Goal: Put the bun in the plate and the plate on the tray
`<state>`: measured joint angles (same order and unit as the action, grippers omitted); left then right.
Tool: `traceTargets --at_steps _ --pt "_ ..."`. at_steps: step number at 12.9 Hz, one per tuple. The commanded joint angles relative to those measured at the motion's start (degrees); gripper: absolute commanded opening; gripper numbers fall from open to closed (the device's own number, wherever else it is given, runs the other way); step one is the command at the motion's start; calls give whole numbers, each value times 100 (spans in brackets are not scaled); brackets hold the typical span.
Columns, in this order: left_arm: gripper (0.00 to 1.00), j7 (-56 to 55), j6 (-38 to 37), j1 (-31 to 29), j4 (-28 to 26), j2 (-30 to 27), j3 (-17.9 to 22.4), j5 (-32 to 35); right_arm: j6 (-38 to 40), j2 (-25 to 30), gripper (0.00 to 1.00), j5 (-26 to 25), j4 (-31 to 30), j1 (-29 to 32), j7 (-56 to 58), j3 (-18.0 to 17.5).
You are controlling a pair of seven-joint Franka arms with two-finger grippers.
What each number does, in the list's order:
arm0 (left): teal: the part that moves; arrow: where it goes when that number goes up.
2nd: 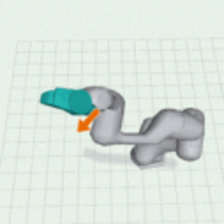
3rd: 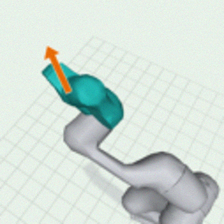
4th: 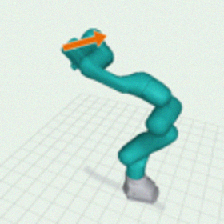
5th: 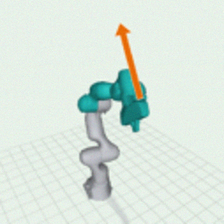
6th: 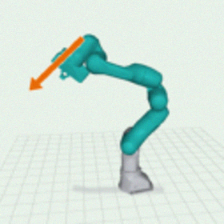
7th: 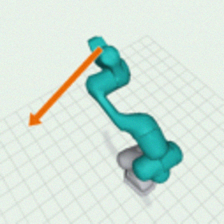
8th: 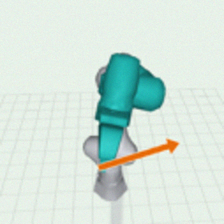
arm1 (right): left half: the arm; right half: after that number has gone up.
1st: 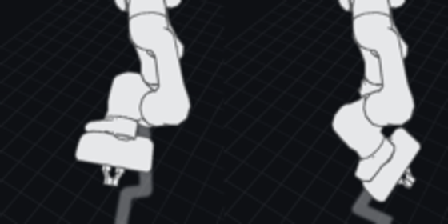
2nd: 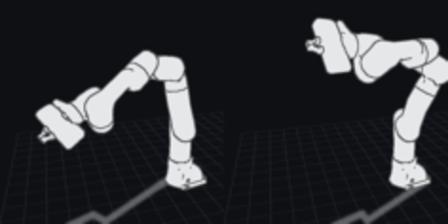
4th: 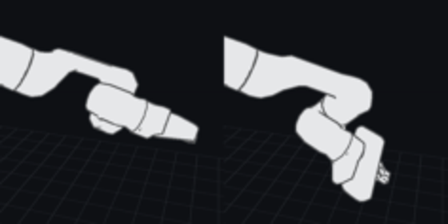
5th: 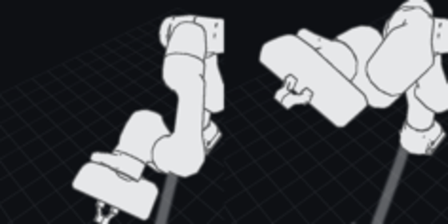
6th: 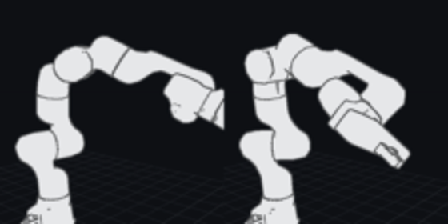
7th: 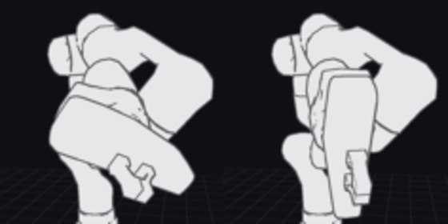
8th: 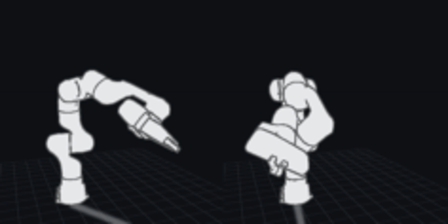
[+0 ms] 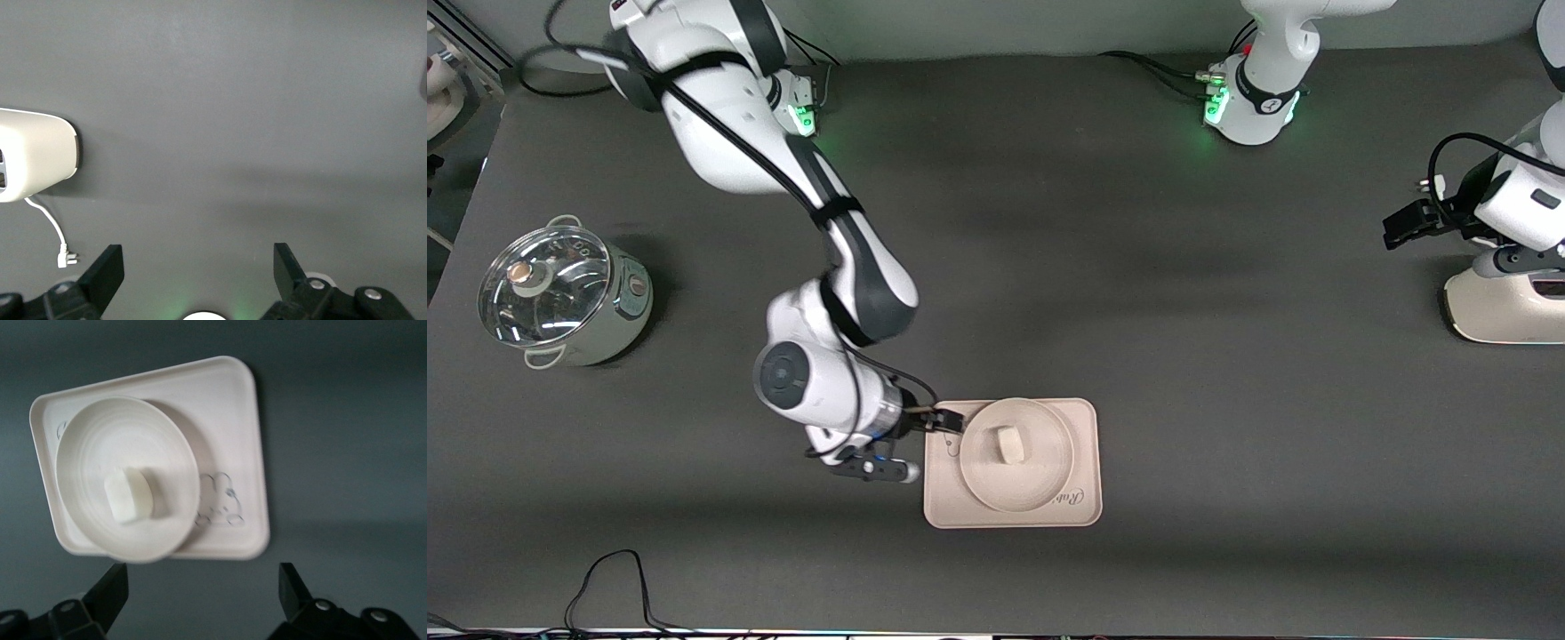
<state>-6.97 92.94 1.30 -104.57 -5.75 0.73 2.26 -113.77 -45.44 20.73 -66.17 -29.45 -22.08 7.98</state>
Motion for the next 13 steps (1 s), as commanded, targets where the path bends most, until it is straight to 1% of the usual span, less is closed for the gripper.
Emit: traceTargets --at_steps 1,3,4,6,8,9,11,13 --pt "100 82 -21 -6 -20 -119 33 -23 1081 1560 100 -621 -957 297 125 -51" --pt "100 47 -39 -24 68 -93 33 -23 1662 2518 100 -710 -1581 622 143 -95" --pt "100 47 -39 -24 104 -84 33 -23 1926 2941 100 -832 -1810 868 326 -199" --pt "100 73 -39 11 209 -84 24 -15 2077 3592 100 -1253 -2171 1613 1010 -682" --pt "100 -6 -39 46 271 -84 15 -15 2454 3954 100 -1439 -2313 2247 1415 -885" --pt "100 20 -48 46 297 -75 15 -15 2525 4069 100 -1449 -2339 2407 1757 -869" --pt "100 82 -57 20 297 -75 24 -15 2526 4227 100 -1676 -2462 2566 2006 -772" --pt "100 65 -57 -6 306 -84 33 -23 2526 4342 100 -1905 -2515 2549 2032 -658"
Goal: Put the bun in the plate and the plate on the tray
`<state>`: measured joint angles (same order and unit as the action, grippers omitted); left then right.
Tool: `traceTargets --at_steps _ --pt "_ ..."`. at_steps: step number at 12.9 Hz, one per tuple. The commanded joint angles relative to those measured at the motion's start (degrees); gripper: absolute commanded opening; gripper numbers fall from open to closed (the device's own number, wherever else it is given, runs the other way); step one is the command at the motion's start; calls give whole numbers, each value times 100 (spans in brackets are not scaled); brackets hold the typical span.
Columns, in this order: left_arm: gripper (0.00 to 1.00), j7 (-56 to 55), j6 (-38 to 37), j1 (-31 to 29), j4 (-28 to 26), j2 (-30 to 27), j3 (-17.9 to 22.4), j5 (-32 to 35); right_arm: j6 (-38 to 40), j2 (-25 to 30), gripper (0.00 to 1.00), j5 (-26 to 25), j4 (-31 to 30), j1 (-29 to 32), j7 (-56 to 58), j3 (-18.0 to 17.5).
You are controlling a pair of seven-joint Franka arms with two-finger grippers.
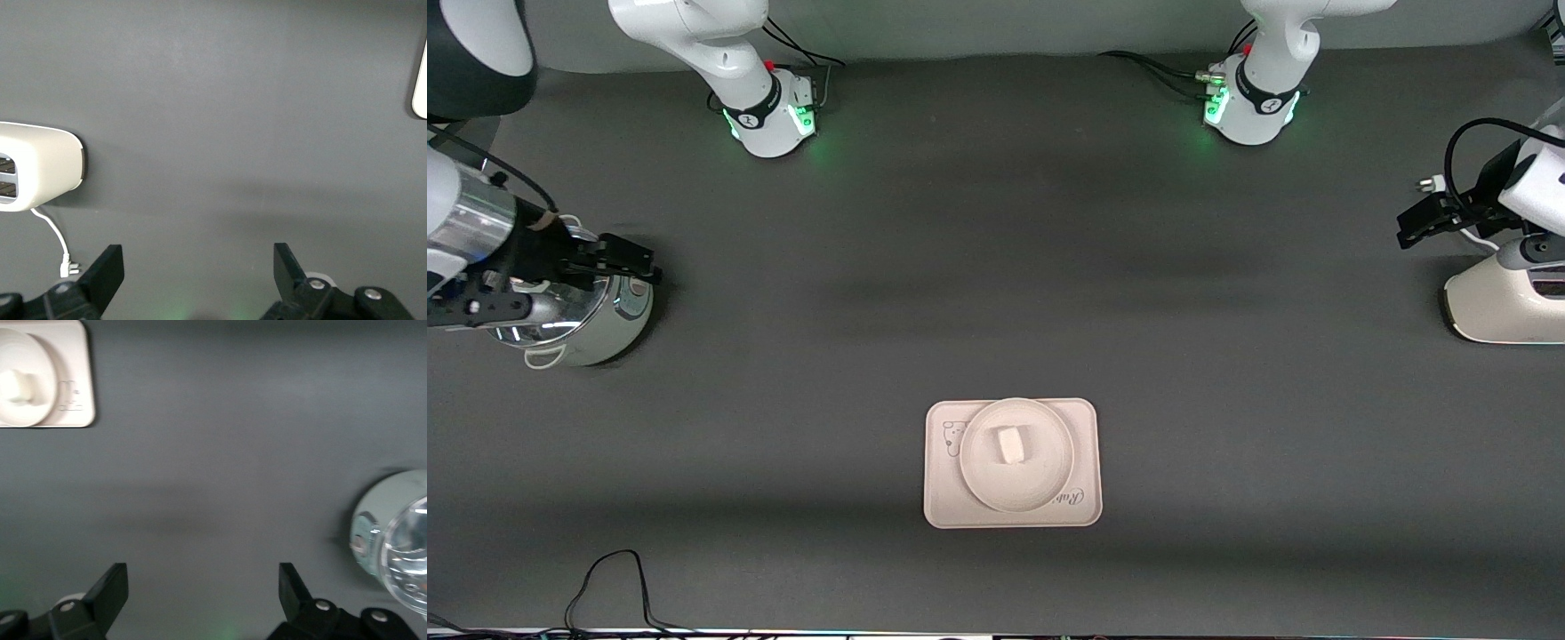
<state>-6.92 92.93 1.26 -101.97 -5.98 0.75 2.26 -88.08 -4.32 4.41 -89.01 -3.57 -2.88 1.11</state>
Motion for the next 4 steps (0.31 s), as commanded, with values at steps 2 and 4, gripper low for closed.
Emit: traceTargets --at_steps 2,4 --pt "100 59 -47 -20 54 -53 31 -32 -43 318 100 -336 -292 -48 330 213" --pt "100 42 -55 -11 80 -53 31 -32 -61 327 100 -345 -301 -48 603 398"
